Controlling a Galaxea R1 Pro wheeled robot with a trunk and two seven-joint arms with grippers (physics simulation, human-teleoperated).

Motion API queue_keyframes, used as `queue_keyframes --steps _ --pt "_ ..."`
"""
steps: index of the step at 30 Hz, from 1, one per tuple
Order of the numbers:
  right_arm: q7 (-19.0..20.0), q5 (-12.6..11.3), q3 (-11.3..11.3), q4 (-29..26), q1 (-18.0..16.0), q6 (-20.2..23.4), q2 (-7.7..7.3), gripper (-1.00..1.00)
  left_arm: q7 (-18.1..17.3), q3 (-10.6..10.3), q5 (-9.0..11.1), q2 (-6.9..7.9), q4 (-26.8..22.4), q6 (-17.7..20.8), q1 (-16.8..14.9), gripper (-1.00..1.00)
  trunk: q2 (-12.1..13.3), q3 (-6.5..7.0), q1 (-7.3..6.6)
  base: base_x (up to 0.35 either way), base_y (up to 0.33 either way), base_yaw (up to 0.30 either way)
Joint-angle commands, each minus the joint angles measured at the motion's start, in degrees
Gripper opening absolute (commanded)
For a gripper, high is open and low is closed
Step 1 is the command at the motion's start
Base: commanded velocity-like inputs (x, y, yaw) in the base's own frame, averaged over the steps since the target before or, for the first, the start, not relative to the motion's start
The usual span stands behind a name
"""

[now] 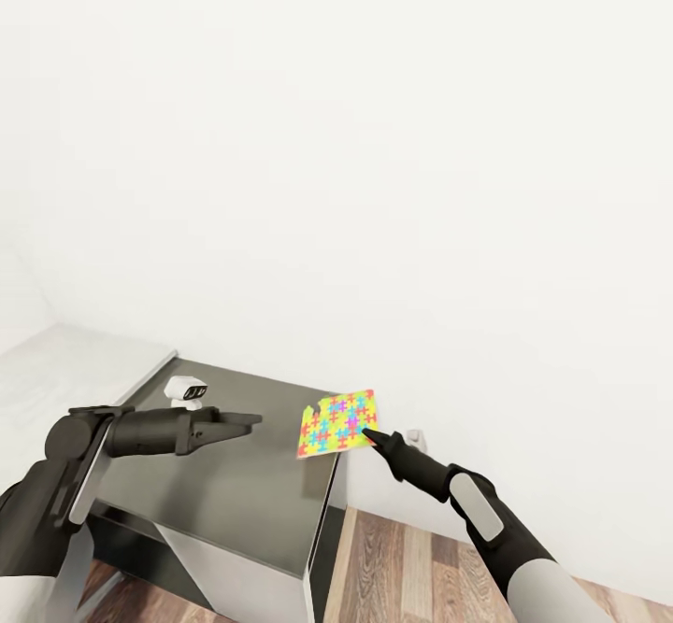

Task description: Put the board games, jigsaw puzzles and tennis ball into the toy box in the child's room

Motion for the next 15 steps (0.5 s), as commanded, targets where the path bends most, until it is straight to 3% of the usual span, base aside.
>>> queue_keyframes --steps 1,9,15 --pt "0.1 -0.3 0.2 0.0 0.0 -0.6 -0.04 -1.00 -0.2 0.0 -0.1 0.02 0.0 0.6 0.0 1.00 0.4 0.12 -0.22 0.000 0.000 0.000" --pt "4.1 -0.2 0.2 0.0 0.2 -2.5 -0.09 -1.00 -0.2 0.0 -0.3 0.03 0.0 0.6 0.0 1.00 3.6 1.55 -1.98 0.000 0.000 0.000" --pt "4.9 -0.2 0.2 0.0 0.3 -2.6 -0.21 -1.00 -0.1 0.1 -0.2 0.03 0.0 0.6 0.0 1.00 6.0 2.71 -3.29 0.000 0.000 0.000"
